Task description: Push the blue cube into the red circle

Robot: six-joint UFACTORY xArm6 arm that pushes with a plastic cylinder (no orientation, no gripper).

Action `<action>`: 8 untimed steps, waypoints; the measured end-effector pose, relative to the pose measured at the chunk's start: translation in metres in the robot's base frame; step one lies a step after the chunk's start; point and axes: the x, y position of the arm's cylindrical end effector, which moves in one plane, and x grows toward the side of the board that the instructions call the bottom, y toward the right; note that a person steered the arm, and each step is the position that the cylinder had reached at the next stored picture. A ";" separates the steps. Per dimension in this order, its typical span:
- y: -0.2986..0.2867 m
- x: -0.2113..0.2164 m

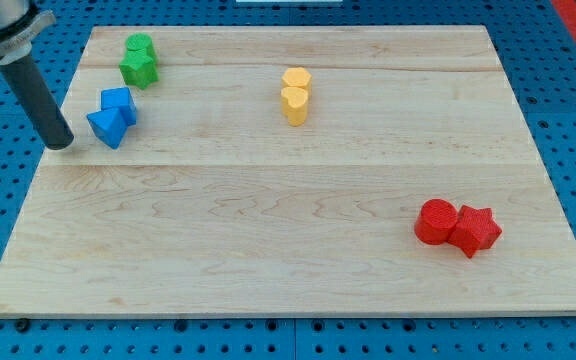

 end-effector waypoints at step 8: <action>0.106 -0.050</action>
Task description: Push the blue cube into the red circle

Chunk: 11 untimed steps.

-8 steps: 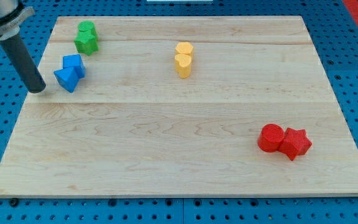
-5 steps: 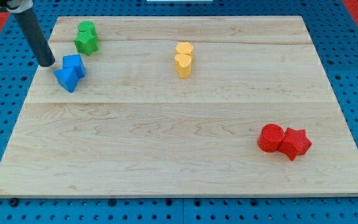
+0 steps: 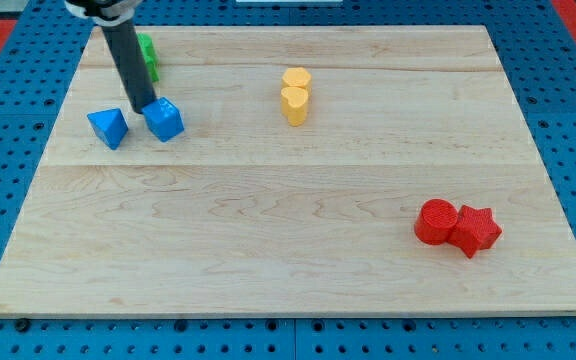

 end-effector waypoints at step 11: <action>0.262 0.124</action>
